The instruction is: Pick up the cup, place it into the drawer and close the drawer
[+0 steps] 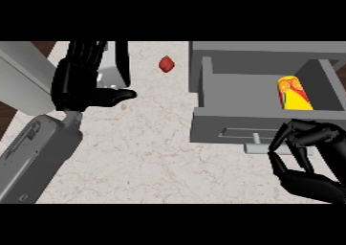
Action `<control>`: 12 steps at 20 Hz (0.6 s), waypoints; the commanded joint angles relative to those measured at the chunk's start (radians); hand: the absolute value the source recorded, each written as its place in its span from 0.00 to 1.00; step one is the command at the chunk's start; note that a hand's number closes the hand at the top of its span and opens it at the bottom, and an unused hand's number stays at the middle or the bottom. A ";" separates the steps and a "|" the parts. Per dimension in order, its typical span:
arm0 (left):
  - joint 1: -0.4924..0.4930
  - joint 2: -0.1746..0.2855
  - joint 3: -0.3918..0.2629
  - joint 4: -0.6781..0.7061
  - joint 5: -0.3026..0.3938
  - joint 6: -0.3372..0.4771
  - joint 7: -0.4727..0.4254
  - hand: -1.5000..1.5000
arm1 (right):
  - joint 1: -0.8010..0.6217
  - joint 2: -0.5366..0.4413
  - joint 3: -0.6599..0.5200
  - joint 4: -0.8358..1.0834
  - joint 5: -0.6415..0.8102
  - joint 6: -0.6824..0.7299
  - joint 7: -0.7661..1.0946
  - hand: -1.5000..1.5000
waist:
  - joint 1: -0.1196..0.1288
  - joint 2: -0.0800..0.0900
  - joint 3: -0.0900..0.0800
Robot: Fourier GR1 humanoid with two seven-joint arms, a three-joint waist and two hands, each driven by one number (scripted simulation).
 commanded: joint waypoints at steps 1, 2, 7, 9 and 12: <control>0.143 0.040 0.016 -0.103 -0.004 -0.034 -0.028 0.00 | 0.016 -0.040 0.048 0.046 0.181 0.003 -0.125 1.00 | -0.006 0.002 0.000; 0.156 0.044 0.030 -0.080 0.005 -0.065 -0.040 0.00 | -0.011 -0.069 0.069 0.076 0.210 0.025 -0.143 1.00 | -0.004 0.005 0.000; 0.257 0.126 0.084 -0.136 0.029 -0.145 -0.036 0.00 | -0.008 -0.087 0.193 0.194 0.485 -0.078 -0.254 1.00 | -0.002 0.005 0.001; 0.280 0.118 0.104 -0.140 0.035 -0.172 -0.058 0.00 | -0.115 -0.062 0.236 0.308 0.562 -0.112 -0.222 1.00 | 0.006 0.009 0.000; 0.391 0.140 0.133 -0.217 0.020 -0.198 -0.051 0.00 | -0.095 -0.028 0.253 0.385 0.611 -0.178 -0.303 1.00 | -0.013 0.005 0.000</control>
